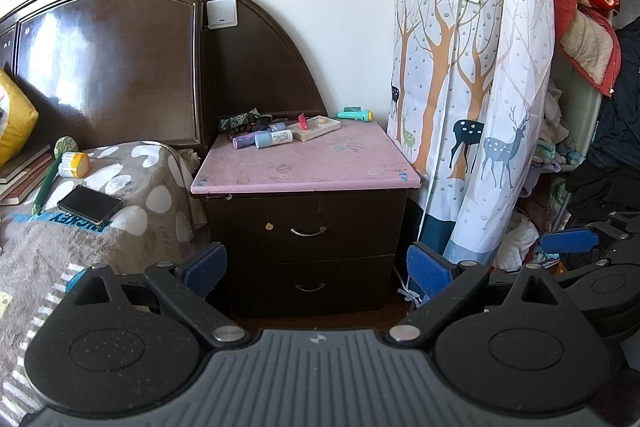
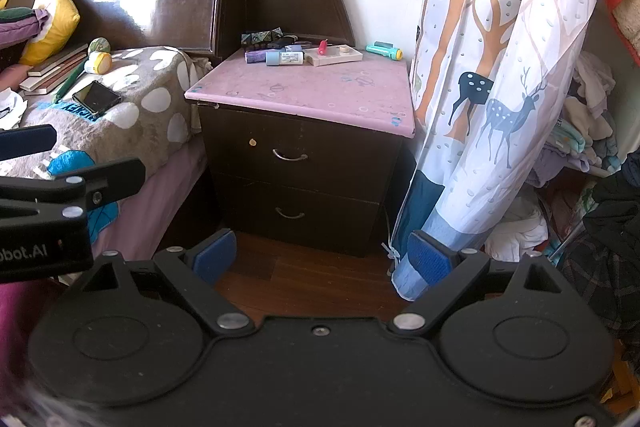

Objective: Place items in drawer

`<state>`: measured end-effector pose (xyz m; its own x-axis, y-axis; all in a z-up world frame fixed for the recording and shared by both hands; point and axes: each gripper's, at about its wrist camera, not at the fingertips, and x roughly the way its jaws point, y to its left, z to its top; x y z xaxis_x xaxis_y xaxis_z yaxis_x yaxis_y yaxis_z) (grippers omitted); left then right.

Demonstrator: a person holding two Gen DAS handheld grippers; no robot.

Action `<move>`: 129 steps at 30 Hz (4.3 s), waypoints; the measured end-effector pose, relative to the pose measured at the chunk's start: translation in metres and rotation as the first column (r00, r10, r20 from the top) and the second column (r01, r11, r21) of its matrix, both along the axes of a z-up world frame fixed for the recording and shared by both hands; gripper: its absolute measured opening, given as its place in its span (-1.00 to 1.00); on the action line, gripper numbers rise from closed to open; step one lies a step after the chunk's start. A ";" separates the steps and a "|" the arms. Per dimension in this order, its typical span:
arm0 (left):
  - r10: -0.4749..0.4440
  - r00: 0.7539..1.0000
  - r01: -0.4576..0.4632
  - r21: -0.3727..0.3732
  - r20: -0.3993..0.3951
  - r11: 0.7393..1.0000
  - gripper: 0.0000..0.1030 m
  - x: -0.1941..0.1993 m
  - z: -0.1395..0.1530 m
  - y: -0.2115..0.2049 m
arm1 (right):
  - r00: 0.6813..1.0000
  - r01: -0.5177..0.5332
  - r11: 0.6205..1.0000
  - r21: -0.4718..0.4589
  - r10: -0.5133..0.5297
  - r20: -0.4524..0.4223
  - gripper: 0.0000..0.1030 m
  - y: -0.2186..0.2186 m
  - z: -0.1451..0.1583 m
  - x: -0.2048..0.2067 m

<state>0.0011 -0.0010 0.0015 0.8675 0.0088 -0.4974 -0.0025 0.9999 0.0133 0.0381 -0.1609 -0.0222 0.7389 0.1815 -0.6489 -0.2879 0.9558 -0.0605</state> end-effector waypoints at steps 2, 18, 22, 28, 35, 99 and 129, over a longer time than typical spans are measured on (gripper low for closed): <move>0.000 1.000 0.000 -0.001 0.000 1.000 0.89 -0.001 0.000 0.001 | 1.000 -0.001 1.000 0.000 0.001 0.000 0.83 -0.001 0.000 0.001; 0.002 1.000 -0.002 -0.005 -0.008 1.000 0.89 -0.001 -0.003 0.001 | 1.000 -0.004 1.000 -0.005 0.004 -0.007 0.83 0.000 -0.004 0.003; 0.002 1.000 -0.002 -0.004 -0.013 1.000 0.89 0.004 -0.006 0.001 | 1.000 -0.006 1.000 -0.006 0.005 -0.013 0.83 0.001 -0.005 0.005; 0.004 1.000 -0.004 -0.005 -0.022 1.000 0.89 0.009 -0.010 0.000 | 1.000 -0.012 1.000 -0.005 0.012 -0.020 0.83 0.003 -0.008 0.011; 0.010 0.999 -0.010 -0.017 -0.033 1.000 0.89 0.030 -0.017 0.004 | 0.999 -0.019 1.000 0.000 0.019 -0.048 0.83 0.001 -0.016 0.025; 0.018 0.994 -0.031 -0.121 -0.106 0.992 0.89 0.300 -0.158 0.110 | 0.948 -0.284 0.772 -0.569 0.315 -0.046 0.92 0.115 -0.159 0.293; 0.090 0.989 -0.110 -0.172 -0.117 0.979 0.89 0.300 -0.162 0.157 | 0.835 -0.468 0.526 -0.710 0.526 -0.161 0.91 0.177 -0.201 0.282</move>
<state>0.3009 0.1556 -0.1600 0.8075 -0.0043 -0.5899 -0.1107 0.9811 -0.1588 0.3203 0.0163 -0.2236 0.7198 0.0507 -0.6924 -0.6701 0.3111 -0.6739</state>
